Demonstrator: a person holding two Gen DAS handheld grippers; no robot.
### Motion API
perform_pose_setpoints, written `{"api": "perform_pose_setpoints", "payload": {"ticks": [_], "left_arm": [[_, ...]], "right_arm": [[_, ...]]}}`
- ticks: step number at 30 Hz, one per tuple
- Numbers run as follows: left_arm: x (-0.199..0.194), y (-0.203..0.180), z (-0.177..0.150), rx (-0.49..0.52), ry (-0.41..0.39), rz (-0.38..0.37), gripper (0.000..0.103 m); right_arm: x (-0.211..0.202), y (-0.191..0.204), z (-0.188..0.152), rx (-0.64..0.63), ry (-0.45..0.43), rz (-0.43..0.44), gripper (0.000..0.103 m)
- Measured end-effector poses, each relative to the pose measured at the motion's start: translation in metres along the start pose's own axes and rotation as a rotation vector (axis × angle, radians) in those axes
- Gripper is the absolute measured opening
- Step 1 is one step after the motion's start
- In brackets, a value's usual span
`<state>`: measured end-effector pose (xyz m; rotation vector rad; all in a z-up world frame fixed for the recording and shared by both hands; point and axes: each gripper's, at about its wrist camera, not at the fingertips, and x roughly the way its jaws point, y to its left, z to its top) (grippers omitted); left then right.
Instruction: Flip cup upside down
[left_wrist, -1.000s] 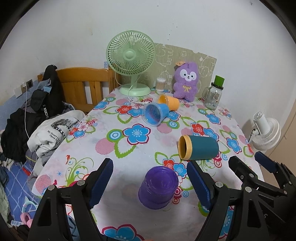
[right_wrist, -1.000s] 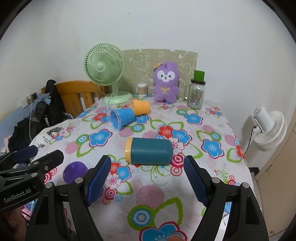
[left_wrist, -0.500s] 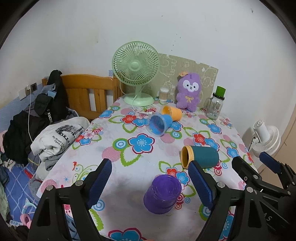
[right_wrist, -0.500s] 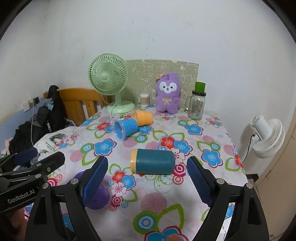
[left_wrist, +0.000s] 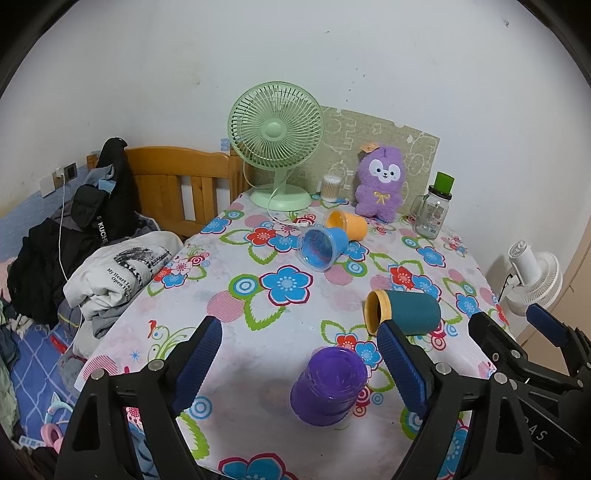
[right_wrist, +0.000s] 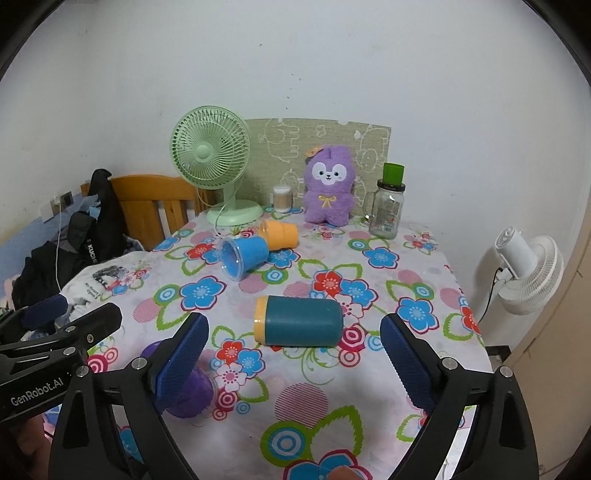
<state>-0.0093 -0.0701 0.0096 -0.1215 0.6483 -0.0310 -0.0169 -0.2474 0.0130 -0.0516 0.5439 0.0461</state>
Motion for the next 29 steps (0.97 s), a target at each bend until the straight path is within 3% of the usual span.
{"api": "perform_pose_setpoints", "payload": {"ticks": [29], "left_arm": [[0.0024, 0.0044, -0.0036, -0.005, -0.007, 0.008, 0.096]], "right_arm": [[0.0064, -0.0003, -0.0027, 0.004, 0.013, -0.019, 0.096]]}}
